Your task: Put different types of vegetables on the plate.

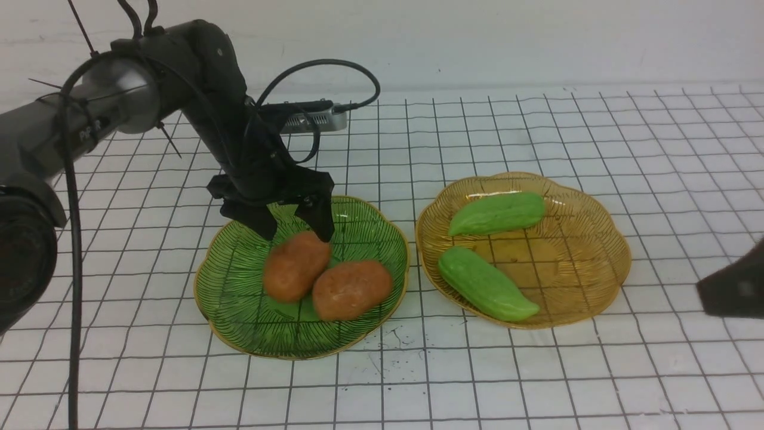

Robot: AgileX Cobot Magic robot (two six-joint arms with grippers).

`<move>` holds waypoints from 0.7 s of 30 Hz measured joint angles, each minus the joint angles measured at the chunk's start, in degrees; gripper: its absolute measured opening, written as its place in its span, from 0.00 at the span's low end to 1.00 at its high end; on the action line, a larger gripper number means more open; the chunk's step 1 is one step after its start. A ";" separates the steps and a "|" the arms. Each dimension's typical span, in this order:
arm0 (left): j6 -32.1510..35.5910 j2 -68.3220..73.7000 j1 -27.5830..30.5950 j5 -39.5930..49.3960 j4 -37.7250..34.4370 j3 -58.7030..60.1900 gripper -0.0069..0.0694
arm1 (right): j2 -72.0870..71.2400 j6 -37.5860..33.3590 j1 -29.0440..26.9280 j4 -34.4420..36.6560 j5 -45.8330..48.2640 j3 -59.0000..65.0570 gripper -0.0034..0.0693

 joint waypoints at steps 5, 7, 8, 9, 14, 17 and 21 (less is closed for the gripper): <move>-1.38 -1.40 0.00 0.00 1.91 0.00 0.89 | -14.45 3.22 0.00 -5.20 0.61 0.00 0.03; -1.38 -2.71 0.00 0.00 2.95 0.00 0.79 | -22.04 2.99 0.00 -7.55 0.25 1.52 0.03; -1.38 -3.31 0.00 0.00 3.36 0.00 0.74 | -25.01 2.69 0.00 -8.20 -0.90 2.50 0.03; -1.38 -4.37 0.00 0.00 4.05 0.00 0.66 | -29.44 1.72 0.00 -8.72 -3.65 5.26 0.03; -1.38 -8.11 0.00 0.00 5.32 0.00 0.32 | -42.90 -5.52 0.00 -6.65 -26.94 22.93 0.03; -1.38 -9.91 0.00 0.05 5.46 0.00 0.16 | -45.62 -9.29 0.00 -3.49 -37.16 31.40 0.03; -1.38 -11.16 0.00 0.12 5.41 0.00 0.10 | -46.33 -11.65 0.00 -0.42 -44.19 36.26 0.03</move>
